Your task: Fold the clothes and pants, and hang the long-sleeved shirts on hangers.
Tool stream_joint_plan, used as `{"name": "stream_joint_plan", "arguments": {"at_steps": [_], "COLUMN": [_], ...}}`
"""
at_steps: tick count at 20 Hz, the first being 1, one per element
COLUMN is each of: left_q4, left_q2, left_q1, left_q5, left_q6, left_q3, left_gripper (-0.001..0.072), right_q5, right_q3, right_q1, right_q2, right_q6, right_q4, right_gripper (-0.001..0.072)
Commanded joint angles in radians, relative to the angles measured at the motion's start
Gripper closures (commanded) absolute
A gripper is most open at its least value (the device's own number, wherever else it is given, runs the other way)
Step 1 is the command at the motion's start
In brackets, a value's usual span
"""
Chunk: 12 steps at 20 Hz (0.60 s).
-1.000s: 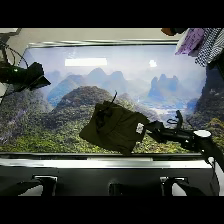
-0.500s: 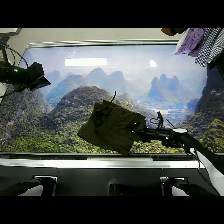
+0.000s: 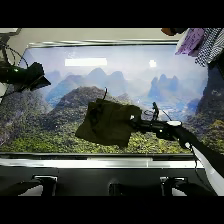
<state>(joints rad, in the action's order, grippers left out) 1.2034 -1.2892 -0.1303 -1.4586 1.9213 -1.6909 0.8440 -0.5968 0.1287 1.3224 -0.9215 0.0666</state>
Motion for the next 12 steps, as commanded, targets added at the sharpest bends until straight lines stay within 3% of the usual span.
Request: {"name": "stream_joint_plan", "arguments": {"at_steps": [1,8,12], "left_q4": [0.0,0.001,0.001], "left_q2": [0.0,0.0,0.0], "left_q1": [0.001,0.001,0.001], "left_q5": [-0.008,-0.018,-0.018], "left_q6": [0.0,-0.001,-0.004], "left_q3": [0.0,0.0,0.0], "left_gripper": [0.0694,0.0694,0.0694], "right_q5": [-0.016,-0.023,0.016], "right_q3": [-0.069,-0.184,-0.184], "right_q1": [-0.068,-0.663,-1.033], "right_q2": [-0.016,-0.151,-0.257], "right_q6": [-0.082,-0.298,-0.556], "right_q4": [-0.003,0.167,0.531], "right_gripper": [0.0666,0.0667,0.0666]}}
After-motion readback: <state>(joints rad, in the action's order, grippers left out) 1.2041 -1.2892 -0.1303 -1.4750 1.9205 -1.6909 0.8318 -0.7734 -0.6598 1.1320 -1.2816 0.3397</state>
